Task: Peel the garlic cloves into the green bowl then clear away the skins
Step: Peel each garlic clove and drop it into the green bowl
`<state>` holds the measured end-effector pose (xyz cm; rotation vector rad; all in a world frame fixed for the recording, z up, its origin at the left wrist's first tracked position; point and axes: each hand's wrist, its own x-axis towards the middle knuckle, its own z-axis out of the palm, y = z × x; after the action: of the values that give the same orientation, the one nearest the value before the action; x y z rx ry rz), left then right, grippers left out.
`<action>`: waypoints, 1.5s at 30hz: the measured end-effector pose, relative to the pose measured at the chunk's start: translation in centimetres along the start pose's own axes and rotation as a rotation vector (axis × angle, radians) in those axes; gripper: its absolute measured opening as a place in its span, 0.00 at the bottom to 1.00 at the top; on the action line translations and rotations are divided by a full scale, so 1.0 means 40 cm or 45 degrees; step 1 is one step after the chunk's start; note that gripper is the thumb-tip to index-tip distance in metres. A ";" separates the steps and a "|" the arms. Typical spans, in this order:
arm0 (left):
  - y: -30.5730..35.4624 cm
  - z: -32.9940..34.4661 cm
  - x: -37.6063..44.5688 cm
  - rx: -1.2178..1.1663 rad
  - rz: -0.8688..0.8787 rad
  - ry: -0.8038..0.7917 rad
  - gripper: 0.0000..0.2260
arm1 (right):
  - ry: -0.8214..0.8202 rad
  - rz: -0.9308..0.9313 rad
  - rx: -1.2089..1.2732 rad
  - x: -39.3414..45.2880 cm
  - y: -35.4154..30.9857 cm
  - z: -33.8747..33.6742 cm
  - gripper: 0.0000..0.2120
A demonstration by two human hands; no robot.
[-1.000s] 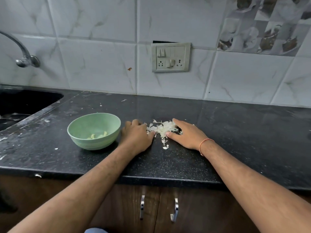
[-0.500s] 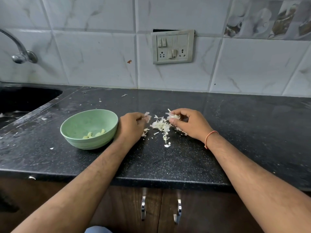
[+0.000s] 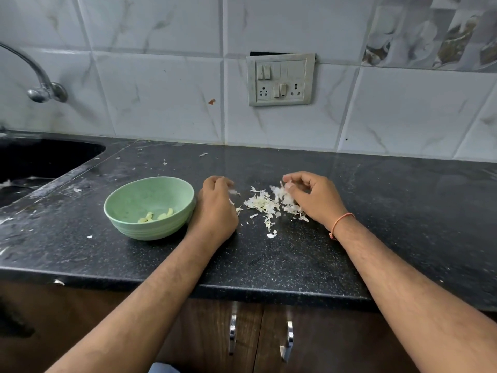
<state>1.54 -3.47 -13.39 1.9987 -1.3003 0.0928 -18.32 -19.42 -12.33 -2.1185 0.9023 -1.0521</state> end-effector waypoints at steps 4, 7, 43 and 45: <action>-0.003 -0.007 -0.025 0.190 0.023 -0.102 0.11 | 0.138 0.003 0.056 0.009 -0.005 -0.018 0.08; 0.005 -0.012 -0.025 0.259 0.005 -0.112 0.09 | 0.219 0.009 0.011 0.011 -0.006 -0.033 0.02; -0.035 0.043 0.043 0.094 0.170 -0.126 0.07 | -0.634 -0.362 -1.010 0.060 -0.163 0.100 0.07; -0.030 0.038 0.040 0.109 0.179 -0.138 0.08 | -0.656 -0.346 -1.031 0.064 -0.170 0.107 0.07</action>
<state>2.83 -5.36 -14.44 2.0052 -1.5293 0.1099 -11.51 -16.52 -8.30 -3.0423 0.8695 -0.1844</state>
